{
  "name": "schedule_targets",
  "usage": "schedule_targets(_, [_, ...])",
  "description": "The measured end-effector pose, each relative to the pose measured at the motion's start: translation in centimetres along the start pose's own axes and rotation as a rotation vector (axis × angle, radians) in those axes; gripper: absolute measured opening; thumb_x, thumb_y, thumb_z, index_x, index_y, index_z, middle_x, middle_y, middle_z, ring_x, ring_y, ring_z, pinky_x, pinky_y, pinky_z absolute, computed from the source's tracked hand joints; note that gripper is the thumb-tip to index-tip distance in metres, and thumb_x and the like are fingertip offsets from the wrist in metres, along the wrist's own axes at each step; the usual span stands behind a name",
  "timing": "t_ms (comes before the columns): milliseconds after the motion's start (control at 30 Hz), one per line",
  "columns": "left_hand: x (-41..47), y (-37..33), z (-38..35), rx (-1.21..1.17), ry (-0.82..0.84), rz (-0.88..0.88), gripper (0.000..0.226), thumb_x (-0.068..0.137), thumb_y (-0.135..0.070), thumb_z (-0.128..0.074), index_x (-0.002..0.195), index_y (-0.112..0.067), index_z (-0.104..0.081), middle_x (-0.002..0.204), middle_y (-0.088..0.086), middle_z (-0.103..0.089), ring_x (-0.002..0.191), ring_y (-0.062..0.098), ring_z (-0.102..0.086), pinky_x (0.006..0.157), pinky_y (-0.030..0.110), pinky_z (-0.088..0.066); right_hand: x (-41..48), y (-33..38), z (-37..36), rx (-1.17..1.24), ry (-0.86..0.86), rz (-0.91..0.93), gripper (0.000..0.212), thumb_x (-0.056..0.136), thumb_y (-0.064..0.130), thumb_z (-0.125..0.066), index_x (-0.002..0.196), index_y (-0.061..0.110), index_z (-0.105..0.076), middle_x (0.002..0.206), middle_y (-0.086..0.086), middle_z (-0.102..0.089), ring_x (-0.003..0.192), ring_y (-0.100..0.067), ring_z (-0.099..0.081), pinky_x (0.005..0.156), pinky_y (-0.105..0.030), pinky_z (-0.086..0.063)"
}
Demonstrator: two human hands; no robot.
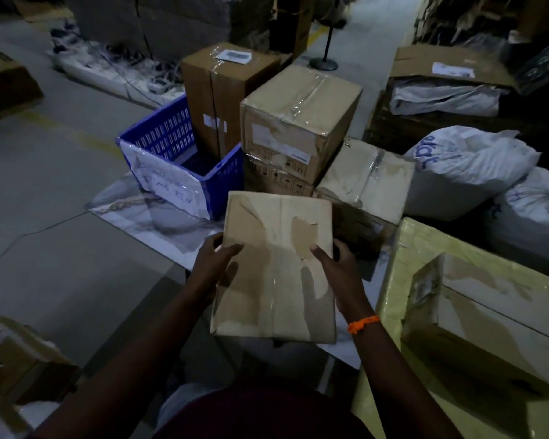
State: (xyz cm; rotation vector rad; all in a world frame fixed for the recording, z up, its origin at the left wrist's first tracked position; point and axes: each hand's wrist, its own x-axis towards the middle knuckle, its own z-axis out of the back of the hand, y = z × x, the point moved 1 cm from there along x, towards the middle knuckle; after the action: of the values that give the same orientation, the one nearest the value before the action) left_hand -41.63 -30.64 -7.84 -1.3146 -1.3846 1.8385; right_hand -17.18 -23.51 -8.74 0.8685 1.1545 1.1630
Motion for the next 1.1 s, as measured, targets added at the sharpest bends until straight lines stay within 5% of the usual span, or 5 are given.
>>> schedule_targets(367, [-3.8, -6.1, -0.7, -0.180, -0.034, -0.098, 0.053, 0.102, -0.062, -0.031, 0.120, -0.024, -0.064, 0.100, -0.016, -0.066, 0.086, -0.007, -0.060, 0.071, 0.025, -0.038, -2.5, 3.3, 2.6, 0.330, -0.036, 0.111, 0.069, 0.083, 0.076, -0.065, 0.131, 0.025, -0.065, 0.126, -0.009, -0.071, 0.121, -0.030, -0.066, 0.107, -0.059, -0.049])
schedule_targets(467, [-3.9, -5.9, -0.4, -0.150, 0.000, -0.066, 0.054, 0.100, -0.067, -0.028, 0.126, -0.030, -0.057, 0.107, -0.015, -0.063, 0.094, 0.001, -0.058, 0.089, 0.035, -0.040, -3.6, 2.8, 2.9, 0.302, -0.017, 0.099, 0.045, 0.095, 0.069, -0.055, 0.128, 0.040, -0.064, 0.132, -0.004, -0.070, 0.124, -0.023, -0.065, 0.109, -0.057, -0.049])
schedule_targets(633, [-3.5, -5.3, 0.5, -0.107, 0.038, 0.061, 0.080, 0.088, -0.074, -0.048, 0.150, -0.024, -0.043, 0.148, 0.010, -0.050, 0.134, 0.033, -0.049, 0.112, 0.063, -0.034, -5.0, 1.8, 3.3, 0.257, -0.007, 0.084, 0.070, 0.082, 0.086, -0.054, 0.139, 0.045, -0.054, 0.142, 0.004, -0.063, 0.132, -0.016, -0.058, 0.112, -0.053, -0.046])
schedule_targets(833, [-4.1, -4.4, 0.7, -0.178, 0.055, 0.138, 0.040, 0.095, -0.049, -0.061, 0.128, -0.028, -0.054, 0.136, 0.008, -0.056, 0.127, 0.032, -0.054, 0.105, 0.051, -0.046, -6.1, 1.6, 3.7, 0.277, -0.032, 0.075, 0.043, 0.091, 0.072, -0.049, 0.127, 0.049, -0.057, 0.120, 0.022, -0.070, 0.106, 0.009, -0.066, 0.095, -0.033, -0.055])
schedule_targets(1100, [-5.6, -3.5, -0.4, -0.132, 0.034, 0.085, 0.007, 0.101, -0.039, -0.055, 0.105, -0.035, -0.060, 0.123, -0.005, -0.057, 0.124, 0.023, -0.052, 0.099, 0.043, -0.048, -7.1, 1.5, 4.8, 0.285, -0.075, 0.050, 0.088, 0.053, 0.098, -0.064, 0.118, 0.038, -0.063, 0.118, 0.012, -0.070, 0.102, 0.005, -0.069, 0.074, -0.017, -0.057])
